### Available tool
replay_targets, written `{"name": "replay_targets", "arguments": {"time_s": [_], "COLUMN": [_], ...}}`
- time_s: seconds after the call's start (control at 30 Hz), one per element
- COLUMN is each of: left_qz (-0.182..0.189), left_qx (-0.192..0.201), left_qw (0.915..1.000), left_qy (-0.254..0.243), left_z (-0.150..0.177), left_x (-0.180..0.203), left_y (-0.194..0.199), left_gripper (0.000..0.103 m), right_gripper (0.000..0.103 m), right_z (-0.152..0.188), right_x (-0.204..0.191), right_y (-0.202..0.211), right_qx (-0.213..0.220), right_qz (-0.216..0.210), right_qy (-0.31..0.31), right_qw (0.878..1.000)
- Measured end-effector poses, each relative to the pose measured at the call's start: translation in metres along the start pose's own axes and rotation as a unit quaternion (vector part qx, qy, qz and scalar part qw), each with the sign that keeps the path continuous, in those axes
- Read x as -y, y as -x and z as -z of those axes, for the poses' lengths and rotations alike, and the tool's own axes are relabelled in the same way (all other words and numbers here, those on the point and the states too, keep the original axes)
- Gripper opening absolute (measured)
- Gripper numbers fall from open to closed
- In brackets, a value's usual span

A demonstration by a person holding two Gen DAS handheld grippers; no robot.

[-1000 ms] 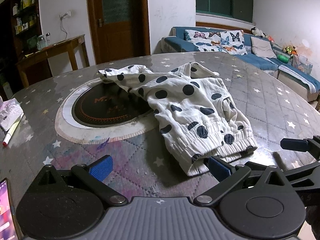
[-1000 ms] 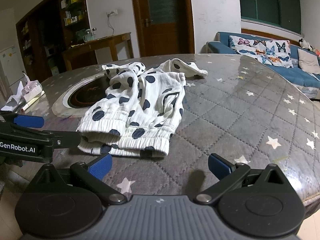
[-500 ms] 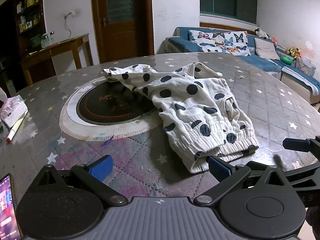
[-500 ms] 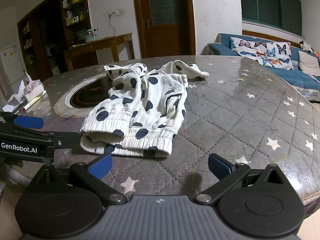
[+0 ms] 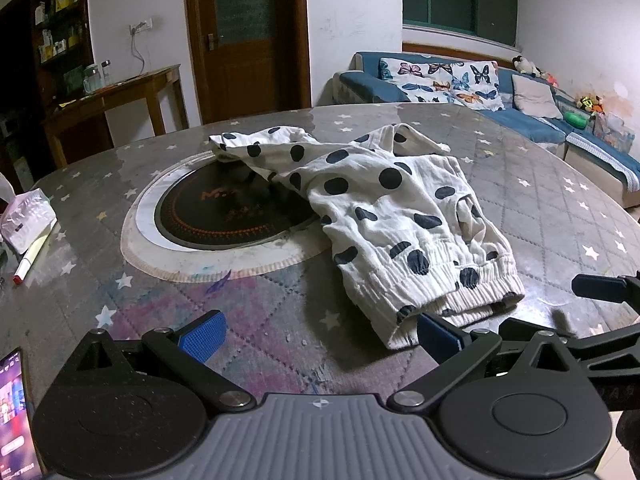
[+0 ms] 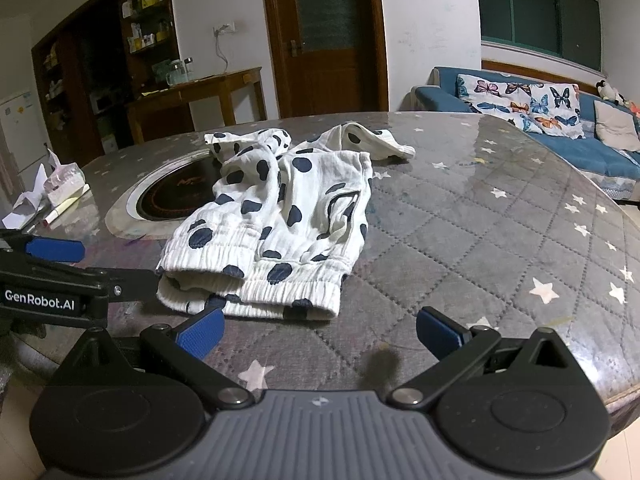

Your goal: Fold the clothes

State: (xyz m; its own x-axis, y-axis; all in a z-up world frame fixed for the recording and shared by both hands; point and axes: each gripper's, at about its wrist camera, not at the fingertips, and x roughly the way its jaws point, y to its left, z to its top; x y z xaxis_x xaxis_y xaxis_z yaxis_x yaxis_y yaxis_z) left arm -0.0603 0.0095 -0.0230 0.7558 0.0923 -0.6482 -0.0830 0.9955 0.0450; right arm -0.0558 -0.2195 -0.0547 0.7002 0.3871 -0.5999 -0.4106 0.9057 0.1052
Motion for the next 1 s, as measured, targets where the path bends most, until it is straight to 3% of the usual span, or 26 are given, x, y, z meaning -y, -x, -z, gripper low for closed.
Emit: {"name": "replay_targets", "arguments": {"time_s": [1.0], "left_qz": [0.004], "left_qx": [-0.001], "left_qw": [1.0000], "left_qy": [0.002], "left_z": [-0.032], "left_x": [-0.002], "left_y": [-0.017], "left_gripper": [0.103], "right_gripper": [0.103], "right_z": [-0.021], "right_x": [0.007], "right_y": [-0.022], "right_qx": [-0.008], "right_qz": [-0.009], "right_qy": [-0.012], "right_qw": [1.000]}}
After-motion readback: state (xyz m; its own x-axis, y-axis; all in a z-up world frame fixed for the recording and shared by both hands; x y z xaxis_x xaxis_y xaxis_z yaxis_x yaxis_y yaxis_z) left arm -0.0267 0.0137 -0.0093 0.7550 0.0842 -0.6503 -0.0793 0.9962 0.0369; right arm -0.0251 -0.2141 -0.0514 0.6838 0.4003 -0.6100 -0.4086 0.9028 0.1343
